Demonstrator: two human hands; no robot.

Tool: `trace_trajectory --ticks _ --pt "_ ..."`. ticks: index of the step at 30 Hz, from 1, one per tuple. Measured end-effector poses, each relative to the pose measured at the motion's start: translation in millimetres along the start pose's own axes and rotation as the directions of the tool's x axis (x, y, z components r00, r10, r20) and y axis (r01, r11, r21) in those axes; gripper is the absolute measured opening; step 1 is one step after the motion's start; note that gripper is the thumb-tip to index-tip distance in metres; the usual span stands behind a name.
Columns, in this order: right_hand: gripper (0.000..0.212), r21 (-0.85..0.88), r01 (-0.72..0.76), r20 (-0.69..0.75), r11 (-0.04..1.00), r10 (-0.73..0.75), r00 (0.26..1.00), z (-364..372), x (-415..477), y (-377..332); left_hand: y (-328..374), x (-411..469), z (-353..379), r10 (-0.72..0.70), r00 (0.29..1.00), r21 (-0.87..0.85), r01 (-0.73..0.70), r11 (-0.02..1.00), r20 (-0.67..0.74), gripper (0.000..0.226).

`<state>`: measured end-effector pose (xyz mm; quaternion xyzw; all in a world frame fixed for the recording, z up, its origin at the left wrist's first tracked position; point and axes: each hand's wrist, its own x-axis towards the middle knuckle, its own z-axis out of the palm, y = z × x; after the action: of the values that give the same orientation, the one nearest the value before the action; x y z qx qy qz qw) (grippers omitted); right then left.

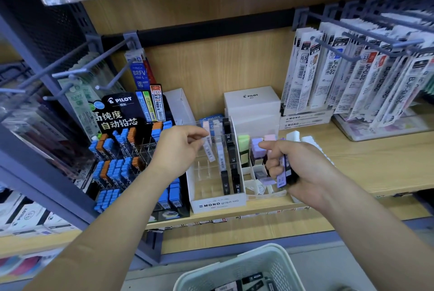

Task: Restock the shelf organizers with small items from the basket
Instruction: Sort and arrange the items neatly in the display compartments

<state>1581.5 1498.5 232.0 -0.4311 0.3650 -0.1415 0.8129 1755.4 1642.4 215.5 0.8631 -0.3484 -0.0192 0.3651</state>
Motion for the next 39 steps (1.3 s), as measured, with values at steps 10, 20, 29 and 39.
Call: trace_trajectory --ticks 10,20,29,39 --pt "0.017 -0.021 -0.005 0.048 1.000 0.006 0.999 0.8 -7.9 -0.1 -3.6 0.7 8.5 0.011 1.000 0.088 -0.011 0.996 0.002 0.019" --pt "0.014 -0.023 0.000 0.094 1.000 0.003 0.996 -0.5 -6.2 1.9 -4.0 1.4 17.1 0.130 0.989 0.309 -0.144 0.940 0.068 0.016" --pt "0.024 -0.044 -0.045 0.090 0.998 0.049 0.995 -2.0 -5.8 1.0 1.5 2.0 23.7 0.205 0.979 0.360 -0.186 0.914 -0.015 0.012" --pt "0.029 -0.070 -0.045 0.086 0.997 0.051 0.995 -1.3 -6.1 2.2 12.8 2.2 40.1 0.142 0.990 0.409 -0.132 0.903 0.006 0.018"
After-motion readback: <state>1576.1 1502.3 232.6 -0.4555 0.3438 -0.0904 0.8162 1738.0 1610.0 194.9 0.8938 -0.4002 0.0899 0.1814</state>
